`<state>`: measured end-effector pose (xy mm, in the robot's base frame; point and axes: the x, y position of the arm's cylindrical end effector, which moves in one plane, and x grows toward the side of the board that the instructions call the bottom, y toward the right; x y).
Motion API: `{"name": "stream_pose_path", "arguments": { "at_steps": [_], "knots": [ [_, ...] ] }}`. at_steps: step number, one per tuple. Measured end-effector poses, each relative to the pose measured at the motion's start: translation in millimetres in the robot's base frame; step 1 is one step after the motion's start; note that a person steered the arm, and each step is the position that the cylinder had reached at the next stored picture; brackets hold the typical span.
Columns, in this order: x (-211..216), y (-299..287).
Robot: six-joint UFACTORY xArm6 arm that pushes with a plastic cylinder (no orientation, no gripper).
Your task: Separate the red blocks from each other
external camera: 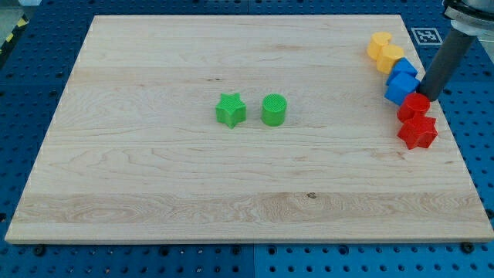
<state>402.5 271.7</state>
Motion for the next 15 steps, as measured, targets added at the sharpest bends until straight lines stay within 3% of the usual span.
{"name": "stream_pose_path", "arguments": {
  "at_steps": [1, 4, 7, 9, 11, 13, 15],
  "knots": [
    [26.4, -7.0],
    [36.9, -26.2],
    [86.7, -17.6],
    [87.1, -15.8],
    [90.0, 21.7],
    [99.3, -32.0],
    [100.6, -33.3]
  ]
}}
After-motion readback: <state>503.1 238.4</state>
